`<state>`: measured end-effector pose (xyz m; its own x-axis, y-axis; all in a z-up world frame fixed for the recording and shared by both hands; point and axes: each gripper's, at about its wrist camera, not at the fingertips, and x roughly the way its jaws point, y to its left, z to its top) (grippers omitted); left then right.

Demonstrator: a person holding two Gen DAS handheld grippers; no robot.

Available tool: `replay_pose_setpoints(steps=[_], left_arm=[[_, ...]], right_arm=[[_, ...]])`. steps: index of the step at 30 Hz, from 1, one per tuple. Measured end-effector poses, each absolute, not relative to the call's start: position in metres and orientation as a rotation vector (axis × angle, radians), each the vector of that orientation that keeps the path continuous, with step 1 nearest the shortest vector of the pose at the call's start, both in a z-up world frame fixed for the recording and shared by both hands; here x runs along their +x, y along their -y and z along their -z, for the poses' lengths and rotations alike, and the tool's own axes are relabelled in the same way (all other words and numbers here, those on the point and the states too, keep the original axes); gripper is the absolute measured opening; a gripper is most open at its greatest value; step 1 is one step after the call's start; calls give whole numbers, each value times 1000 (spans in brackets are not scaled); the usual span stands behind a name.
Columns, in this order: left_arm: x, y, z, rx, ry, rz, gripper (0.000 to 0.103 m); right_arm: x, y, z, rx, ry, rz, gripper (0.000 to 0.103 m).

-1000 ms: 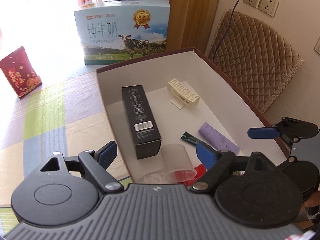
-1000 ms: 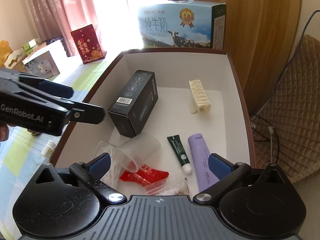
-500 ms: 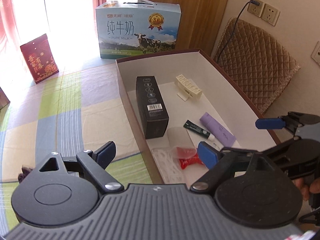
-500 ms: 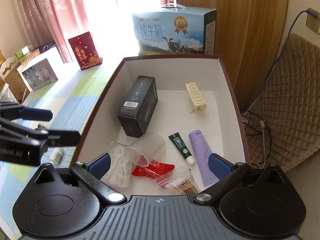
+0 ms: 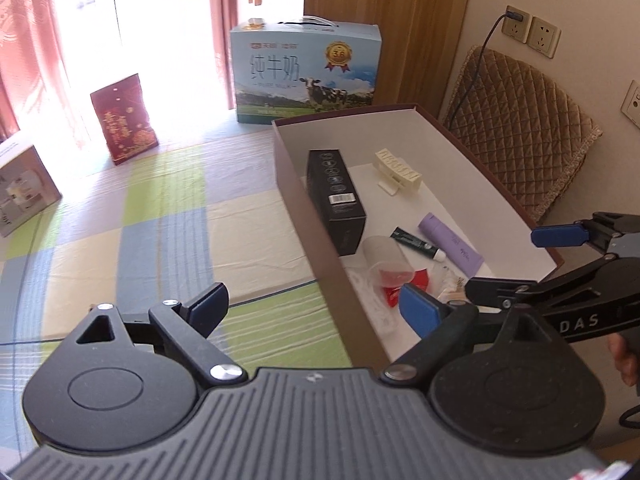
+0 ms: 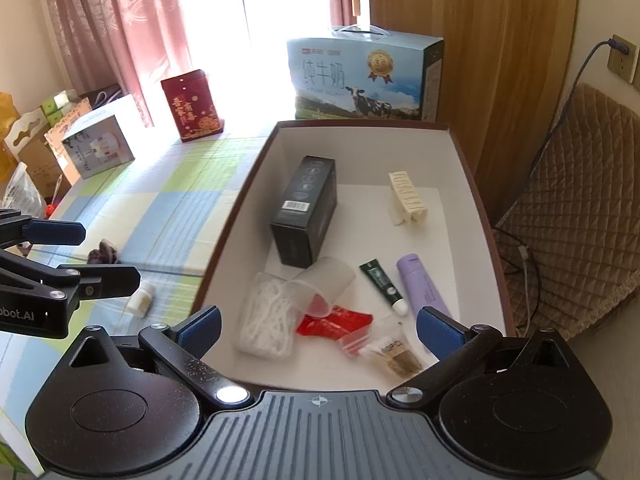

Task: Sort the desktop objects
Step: 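Withdraw both open grippers from the box toward the table items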

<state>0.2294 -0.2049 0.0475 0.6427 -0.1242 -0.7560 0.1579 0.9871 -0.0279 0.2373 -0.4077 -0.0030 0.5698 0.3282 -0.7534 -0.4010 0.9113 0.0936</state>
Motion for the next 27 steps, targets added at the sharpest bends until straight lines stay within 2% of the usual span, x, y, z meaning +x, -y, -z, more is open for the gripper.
replay_pose_setpoints(steps=[27], left_arm=[[156,117,-30,-25,-936,2,94]], right_arm=[[185,334,24,-105,-945,-559,101]])
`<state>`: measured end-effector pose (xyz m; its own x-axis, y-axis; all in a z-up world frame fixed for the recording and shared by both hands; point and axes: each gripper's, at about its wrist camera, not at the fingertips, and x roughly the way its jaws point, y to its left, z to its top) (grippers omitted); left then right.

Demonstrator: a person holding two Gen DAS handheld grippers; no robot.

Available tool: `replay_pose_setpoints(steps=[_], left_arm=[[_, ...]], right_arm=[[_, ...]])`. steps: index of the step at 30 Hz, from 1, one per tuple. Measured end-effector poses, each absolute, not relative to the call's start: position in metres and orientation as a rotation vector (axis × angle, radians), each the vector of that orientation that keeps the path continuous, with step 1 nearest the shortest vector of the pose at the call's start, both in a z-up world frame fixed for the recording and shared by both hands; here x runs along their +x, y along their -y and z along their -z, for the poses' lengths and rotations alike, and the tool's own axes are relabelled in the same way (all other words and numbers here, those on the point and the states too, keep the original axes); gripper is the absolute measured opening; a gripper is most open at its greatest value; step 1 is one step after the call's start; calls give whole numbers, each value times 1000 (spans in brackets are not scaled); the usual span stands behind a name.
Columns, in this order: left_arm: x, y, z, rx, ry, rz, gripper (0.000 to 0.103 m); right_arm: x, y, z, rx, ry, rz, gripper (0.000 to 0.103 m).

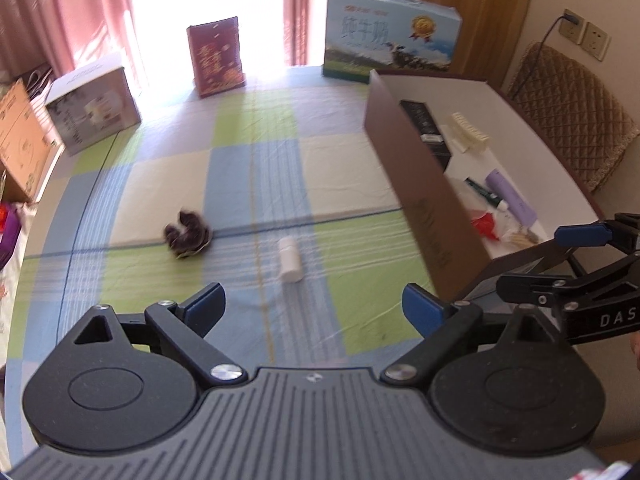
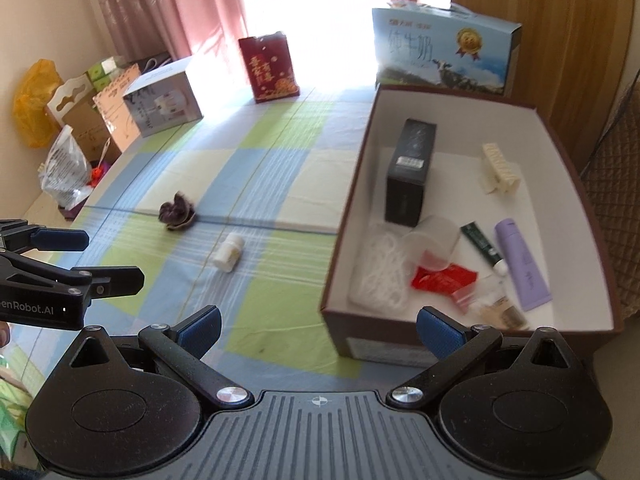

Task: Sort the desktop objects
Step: 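Withdraw both open grippers from the box toward the table items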

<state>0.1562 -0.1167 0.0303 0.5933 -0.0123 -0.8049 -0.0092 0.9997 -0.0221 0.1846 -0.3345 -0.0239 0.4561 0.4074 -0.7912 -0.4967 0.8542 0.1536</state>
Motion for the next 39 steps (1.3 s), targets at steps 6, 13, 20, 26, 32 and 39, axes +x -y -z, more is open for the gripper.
replay_pose_setpoints(steps=[6,13,20,26,32,39], left_arm=[[143,93,-20,-45,-971,-40,94],[133,69,-11,-62,-1002,-71,94],[128,54,-6,-74,-1020,-68,94],[126,38,1,-82,-1040,-71,94],[125,20,6,-82,-1049,-77,94],[127,5,13,-36,-1039,-71,94]], right_arm=[[178,317,37,-110,-990,-575,101],[173,296,50,-99,-1038,-590,101],[169,274,58,-112,-1064,-604,101],[168,256,65,-104,-1078,-599,101],[168,238,71,-97,-1084,-594,101],[172,220,75,-92,-1074,-583,101]])
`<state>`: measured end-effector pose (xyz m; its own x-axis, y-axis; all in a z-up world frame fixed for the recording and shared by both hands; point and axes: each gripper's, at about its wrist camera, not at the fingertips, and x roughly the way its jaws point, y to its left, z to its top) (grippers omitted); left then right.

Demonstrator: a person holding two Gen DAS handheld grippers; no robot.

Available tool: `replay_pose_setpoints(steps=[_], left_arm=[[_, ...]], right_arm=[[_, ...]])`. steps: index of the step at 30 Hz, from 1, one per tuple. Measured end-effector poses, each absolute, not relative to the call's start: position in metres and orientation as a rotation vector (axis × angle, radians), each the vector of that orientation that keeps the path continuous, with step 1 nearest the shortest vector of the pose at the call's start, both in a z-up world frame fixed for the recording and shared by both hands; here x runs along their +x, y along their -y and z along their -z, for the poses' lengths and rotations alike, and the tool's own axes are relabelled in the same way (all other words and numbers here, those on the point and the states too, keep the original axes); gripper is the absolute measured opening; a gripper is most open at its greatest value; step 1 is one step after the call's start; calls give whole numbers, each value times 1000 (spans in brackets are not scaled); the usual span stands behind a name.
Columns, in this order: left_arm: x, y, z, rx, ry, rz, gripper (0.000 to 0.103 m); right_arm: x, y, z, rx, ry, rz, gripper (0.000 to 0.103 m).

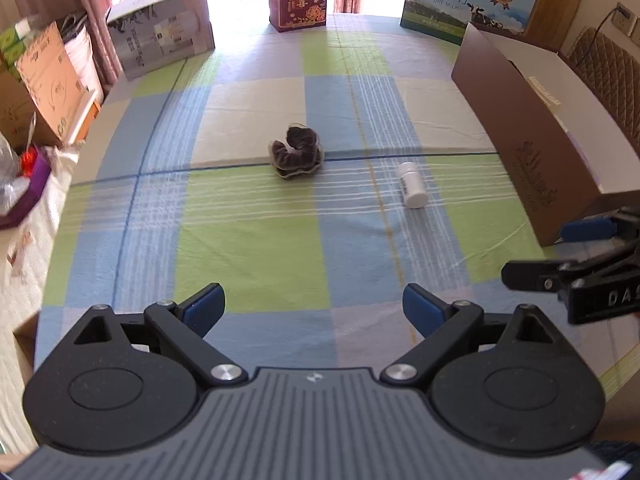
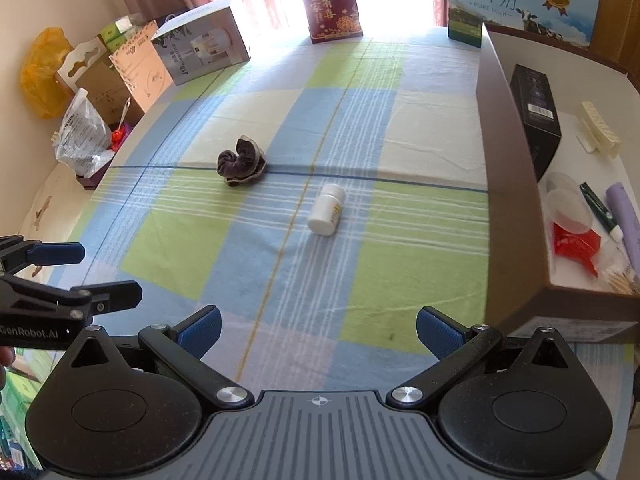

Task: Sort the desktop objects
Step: 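Withdraw both open grippers from the box toward the table items, then grasp the white pill bottle with right gripper while left grasps the brown scrunchie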

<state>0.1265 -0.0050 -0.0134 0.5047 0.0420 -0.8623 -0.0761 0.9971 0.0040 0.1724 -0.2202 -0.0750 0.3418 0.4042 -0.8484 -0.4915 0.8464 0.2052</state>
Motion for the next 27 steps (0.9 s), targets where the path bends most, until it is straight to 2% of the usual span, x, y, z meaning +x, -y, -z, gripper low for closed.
replay_pose_setpoints(steps=[13,21,23,25,27], left_arm=[[154,-19,28,14,-991,-8,92],[186,-32,43,37,-964,23,90],[195,-34,48,52,-968,34,89],[204,-36,53,62,-968,47,83],[213,-37,57,71,-969,62,82]], right_arm=[[196,195,91,-36,-973,-544,100],[218,183,106,-17,-956,-509,75],[225,180,112,-20,-963,-498,66],[231,177,117,-17,-970,-492,61],[235,174,123,-21,-978,-484,57]])
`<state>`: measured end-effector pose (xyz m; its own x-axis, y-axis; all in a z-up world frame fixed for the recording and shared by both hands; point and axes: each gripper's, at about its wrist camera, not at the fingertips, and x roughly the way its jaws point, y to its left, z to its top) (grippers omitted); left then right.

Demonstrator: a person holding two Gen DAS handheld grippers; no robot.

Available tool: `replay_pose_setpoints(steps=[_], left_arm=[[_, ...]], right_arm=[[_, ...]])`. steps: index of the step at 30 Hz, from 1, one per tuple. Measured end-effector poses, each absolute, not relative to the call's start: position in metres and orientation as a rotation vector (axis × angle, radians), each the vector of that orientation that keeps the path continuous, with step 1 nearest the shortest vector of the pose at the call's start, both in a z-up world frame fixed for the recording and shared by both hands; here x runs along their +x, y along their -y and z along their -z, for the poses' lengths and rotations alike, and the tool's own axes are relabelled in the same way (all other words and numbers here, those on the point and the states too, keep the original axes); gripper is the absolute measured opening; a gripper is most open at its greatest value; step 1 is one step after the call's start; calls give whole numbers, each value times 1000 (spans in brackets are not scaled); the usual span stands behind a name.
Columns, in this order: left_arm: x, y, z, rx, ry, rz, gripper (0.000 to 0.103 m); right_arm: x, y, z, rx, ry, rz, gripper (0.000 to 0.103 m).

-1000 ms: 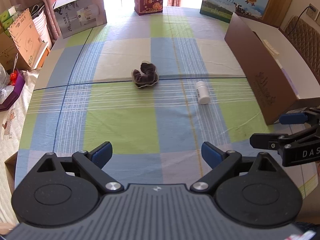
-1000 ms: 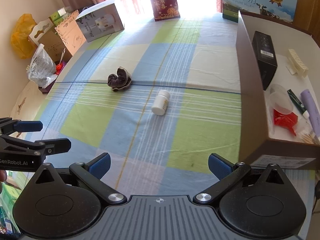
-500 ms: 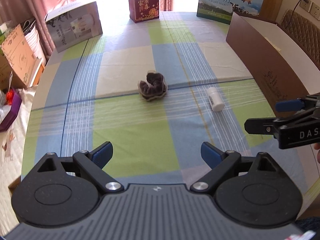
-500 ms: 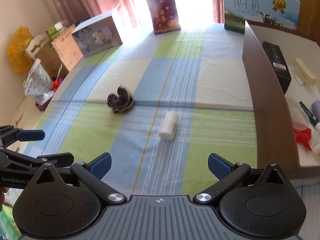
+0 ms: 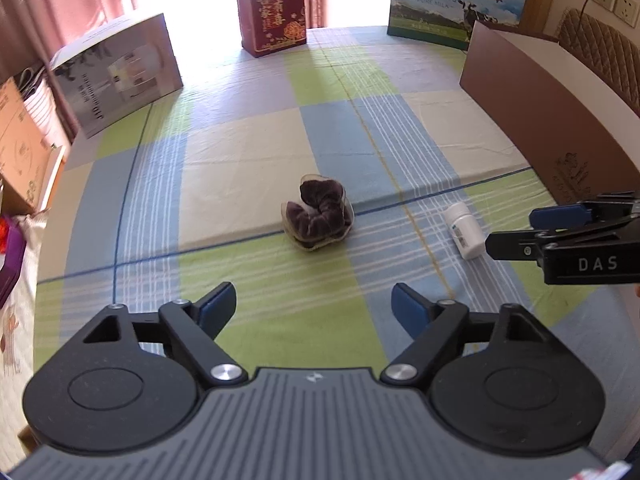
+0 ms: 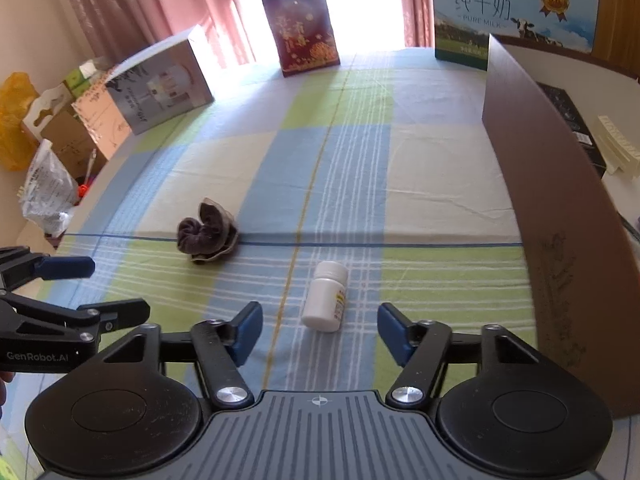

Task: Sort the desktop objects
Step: 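Grasp the white pill bottle with right gripper while left grasps the brown scrunchie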

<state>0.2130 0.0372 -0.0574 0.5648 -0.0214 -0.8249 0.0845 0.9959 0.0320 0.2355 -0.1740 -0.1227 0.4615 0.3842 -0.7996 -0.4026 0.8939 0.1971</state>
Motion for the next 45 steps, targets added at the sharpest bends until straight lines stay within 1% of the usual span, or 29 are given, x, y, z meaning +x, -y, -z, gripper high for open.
replay_pose_setpoints(steps=[2,5,12,15,19,27,29,35,36,39,40,41,43,45], left_arm=[[222,-39,61,78,-971,67,81],[233,-41,66,86,-975,84,81],[256,-40,77,117,-980,125,81],[264,-41,81,123,-981,130,81],[273,-40,86,133,-983,150,81],[292,-38,98,163,-985,164,80],[297,-38,101,167,-987,166,79],[307,-38,110,153,-1016,189,64],[307,-38,112,146,-1023,197,59],[306,-34,113,148,-1016,198,53],[305,-33,113,153,-1013,199,48],[304,-31,113,152,-1010,201,44],[303,-30,113,124,-1024,214,27],[298,-28,113,120,-1021,200,26]], right_arm=[[240,171,128,-30,-986,-473,51],[247,168,136,-34,-1003,-459,47],[256,158,149,-61,-1019,-444,43],[259,154,152,-79,-1015,-443,39],[265,152,158,-103,-1022,-447,25],[282,153,159,-158,-977,-419,24],[285,156,159,-158,-975,-416,24],[288,159,159,-156,-976,-417,24],[288,159,159,-156,-974,-417,24],[286,158,159,-168,-970,-421,24],[285,158,159,-173,-970,-424,24],[284,158,159,-176,-970,-428,24],[280,158,158,-180,-975,-436,24],[276,158,157,-182,-982,-445,24]])
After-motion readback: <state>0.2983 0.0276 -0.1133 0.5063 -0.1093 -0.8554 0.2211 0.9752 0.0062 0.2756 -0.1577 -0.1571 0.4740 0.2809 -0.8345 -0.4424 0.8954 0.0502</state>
